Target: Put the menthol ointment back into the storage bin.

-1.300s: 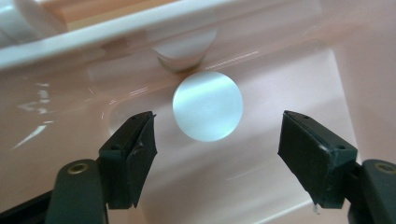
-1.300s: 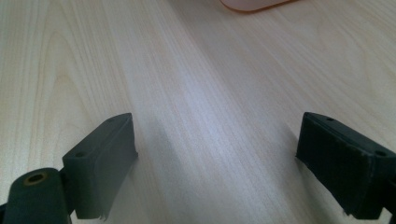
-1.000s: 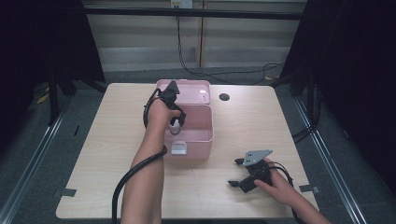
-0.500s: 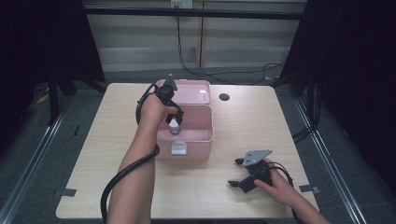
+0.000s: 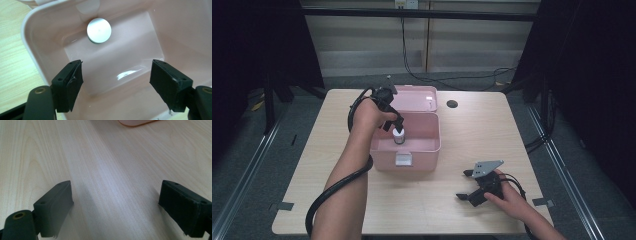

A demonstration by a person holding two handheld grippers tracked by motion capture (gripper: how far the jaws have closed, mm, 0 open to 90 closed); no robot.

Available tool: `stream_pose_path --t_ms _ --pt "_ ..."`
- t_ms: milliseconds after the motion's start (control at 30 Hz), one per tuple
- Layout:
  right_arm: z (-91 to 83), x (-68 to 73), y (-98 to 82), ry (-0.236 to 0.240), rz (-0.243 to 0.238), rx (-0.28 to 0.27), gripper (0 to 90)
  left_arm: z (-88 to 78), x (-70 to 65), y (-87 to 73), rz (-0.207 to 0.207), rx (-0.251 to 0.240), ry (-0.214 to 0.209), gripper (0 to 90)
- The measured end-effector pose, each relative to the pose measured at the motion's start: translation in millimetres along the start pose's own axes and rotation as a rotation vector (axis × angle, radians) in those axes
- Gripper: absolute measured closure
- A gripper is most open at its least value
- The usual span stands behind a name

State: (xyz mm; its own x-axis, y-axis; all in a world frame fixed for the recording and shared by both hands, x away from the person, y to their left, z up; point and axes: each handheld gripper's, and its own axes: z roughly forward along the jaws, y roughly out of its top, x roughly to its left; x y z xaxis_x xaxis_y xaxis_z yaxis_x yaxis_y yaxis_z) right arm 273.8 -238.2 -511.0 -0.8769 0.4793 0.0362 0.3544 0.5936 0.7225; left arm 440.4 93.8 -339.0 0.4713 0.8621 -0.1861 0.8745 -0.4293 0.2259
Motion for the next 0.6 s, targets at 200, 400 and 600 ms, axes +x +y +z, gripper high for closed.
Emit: stream_pose_path --t_ms 200,400,600 --pt "0.0 0.0 0.0 0.0 0.0 0.0 11.0 -13.1 4.3 -9.2 -0.004 -0.011 -0.001 26.8" --pt "0.1 -0.2 0.0 0.0 -0.003 -0.001 11.0 -26.7 11.8 -19.3 -0.011 -0.034 0.001 26.8" --pt "0.1 -0.3 0.0 0.001 -0.003 -0.001 11.0 -36.4 20.4 -30.4 -0.032 -0.056 -0.007 26.8"
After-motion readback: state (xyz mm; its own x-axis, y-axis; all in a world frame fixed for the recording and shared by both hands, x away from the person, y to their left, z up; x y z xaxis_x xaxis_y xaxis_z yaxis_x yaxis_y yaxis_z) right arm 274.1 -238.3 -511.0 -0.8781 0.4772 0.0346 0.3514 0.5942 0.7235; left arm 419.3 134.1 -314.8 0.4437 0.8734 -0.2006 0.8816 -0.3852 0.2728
